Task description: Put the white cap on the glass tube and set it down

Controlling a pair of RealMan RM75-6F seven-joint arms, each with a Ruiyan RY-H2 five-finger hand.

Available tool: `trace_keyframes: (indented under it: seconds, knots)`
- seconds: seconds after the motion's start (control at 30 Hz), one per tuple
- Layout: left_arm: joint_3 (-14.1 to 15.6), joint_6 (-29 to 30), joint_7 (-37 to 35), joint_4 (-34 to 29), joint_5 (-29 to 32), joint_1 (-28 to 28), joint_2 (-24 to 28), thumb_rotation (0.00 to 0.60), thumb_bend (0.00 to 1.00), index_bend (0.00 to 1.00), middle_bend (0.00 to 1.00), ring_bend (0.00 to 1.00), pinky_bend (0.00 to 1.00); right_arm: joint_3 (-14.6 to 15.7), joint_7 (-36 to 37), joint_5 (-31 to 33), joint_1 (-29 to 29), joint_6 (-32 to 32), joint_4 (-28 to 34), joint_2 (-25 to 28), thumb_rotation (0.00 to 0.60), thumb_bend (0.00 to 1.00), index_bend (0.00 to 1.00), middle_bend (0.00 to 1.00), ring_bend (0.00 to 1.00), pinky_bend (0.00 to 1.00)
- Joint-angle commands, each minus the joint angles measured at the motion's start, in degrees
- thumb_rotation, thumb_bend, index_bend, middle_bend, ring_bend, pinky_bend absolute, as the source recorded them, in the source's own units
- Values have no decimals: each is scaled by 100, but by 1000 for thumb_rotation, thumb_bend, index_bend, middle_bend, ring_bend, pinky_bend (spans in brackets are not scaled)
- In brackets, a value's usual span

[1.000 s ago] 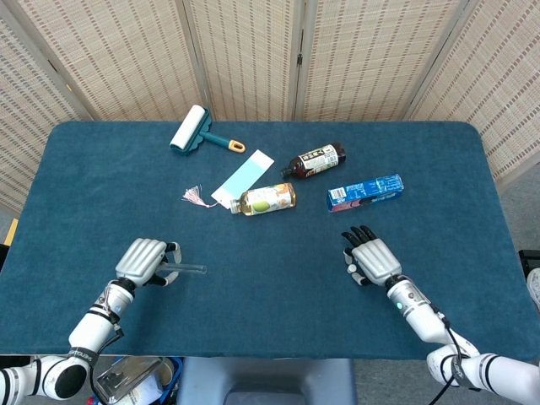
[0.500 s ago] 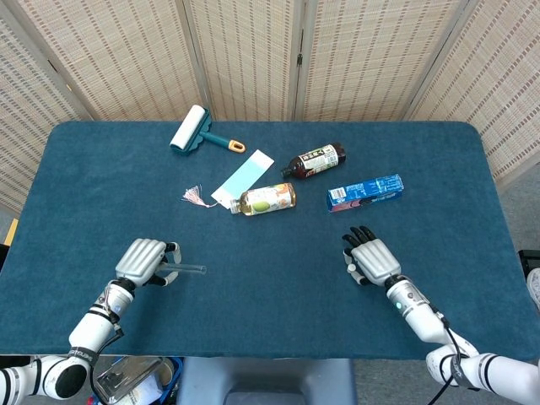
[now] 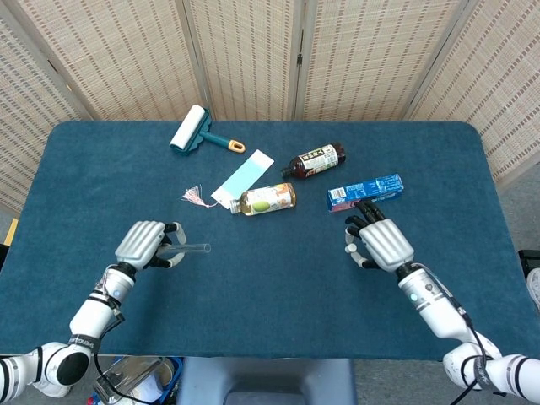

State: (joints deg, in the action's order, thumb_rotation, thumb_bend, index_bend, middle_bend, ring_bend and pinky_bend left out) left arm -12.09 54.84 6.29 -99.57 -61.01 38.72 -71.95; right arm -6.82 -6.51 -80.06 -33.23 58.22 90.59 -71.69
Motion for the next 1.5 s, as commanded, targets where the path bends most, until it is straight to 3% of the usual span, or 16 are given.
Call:
trace_keyframes:
  seconds: [0.03,0.23,0.47,0.87,1.13,1.5]
  knots:
    - [-256,-198,-333,-132,113,141,98,600,402,635,1000,1000,1000,-298,225,-44,-58,189,449,430,600,418,611,256,0,0]
    - [-562,-524,-698,-340,445,385,157,600,406,634,1000,1000,1000,-640,436,8,-144,369,862,755,600,417,611,256,0,0]
    - [-733,-689,-712,-566,974,695,87,600,422,634,1000,1000,1000,-798,699,-7,-282,452,987,584,600,417,611,243,0,0]
    - [-727,-450,-1,-694,2024,1312,-182,600,424,633,1000,1000,1000,-1227,1008,146,-659,441,1340,420,600,417,610,189,0,0]
    - [-817,-423,-12,-726,2454,1517,-267,600,427,633,1000,1000,1000,-1287,934,301,-851,281,1555,385,600,417,611,189,0,0]
    - [-860,-249,-32,-754,2595,1638,-357,600,429,636,1000,1000,1000,-1257,681,507,-1078,133,1586,185,600,417,611,189,0,0]
